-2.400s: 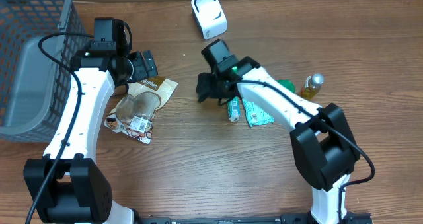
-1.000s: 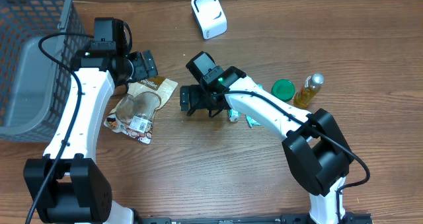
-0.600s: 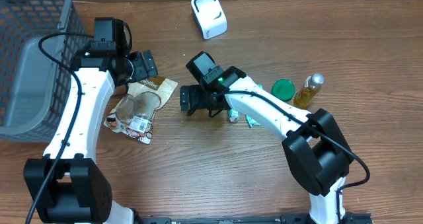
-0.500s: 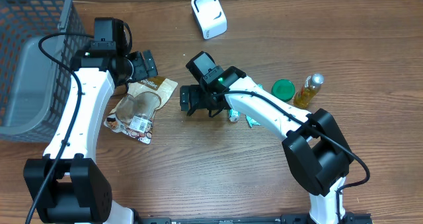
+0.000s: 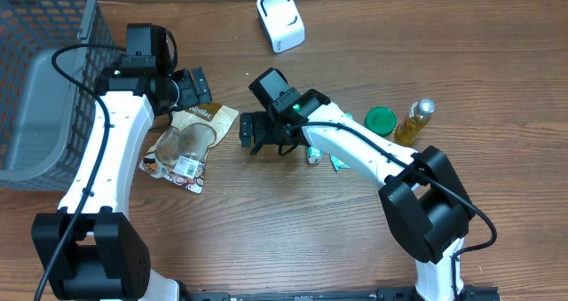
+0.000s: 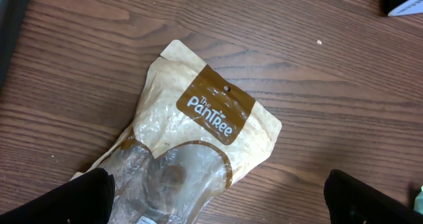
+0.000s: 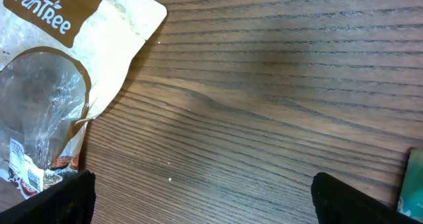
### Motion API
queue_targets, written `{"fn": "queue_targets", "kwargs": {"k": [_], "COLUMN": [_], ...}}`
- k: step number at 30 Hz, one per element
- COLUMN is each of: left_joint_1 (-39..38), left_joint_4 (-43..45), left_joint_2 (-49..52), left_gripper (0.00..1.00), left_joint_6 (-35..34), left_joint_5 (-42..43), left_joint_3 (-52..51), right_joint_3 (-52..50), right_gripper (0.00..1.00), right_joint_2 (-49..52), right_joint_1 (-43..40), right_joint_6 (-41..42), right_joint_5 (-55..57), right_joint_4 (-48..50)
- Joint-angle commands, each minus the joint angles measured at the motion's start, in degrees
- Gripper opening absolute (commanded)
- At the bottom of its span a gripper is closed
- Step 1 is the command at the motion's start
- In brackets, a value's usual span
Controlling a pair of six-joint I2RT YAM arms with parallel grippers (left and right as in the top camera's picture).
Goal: Scan the item barcode
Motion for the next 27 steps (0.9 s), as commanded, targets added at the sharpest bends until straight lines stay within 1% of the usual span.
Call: {"fn": "queue_targets", "kwargs": {"k": [1, 20, 27], "left_joint_1": [0.17, 0.17, 0.17], "left_joint_4": [0.07, 0.07, 0.07], "left_joint_2": [0.61, 0.61, 0.61], "left_gripper": [1.0, 1.0, 1.0], "left_joint_6": [0.22, 0.22, 0.22], "left_joint_5": [-0.2, -0.2, -0.2], "left_joint_3": [-0.15, -0.15, -0.15], "right_joint_3": [-0.31, -0.31, -0.31], "right_gripper": [1.0, 1.0, 1.0], "right_joint_2": [-2.16, -2.16, -2.16], "right_joint_1": [-0.11, -0.28, -2.08], "right_joint_6": [0.17, 0.2, 0.2], "right_joint_5": [0.55, 0.55, 0.52], "right_joint_4": [0.35, 0.68, 1.05]}}
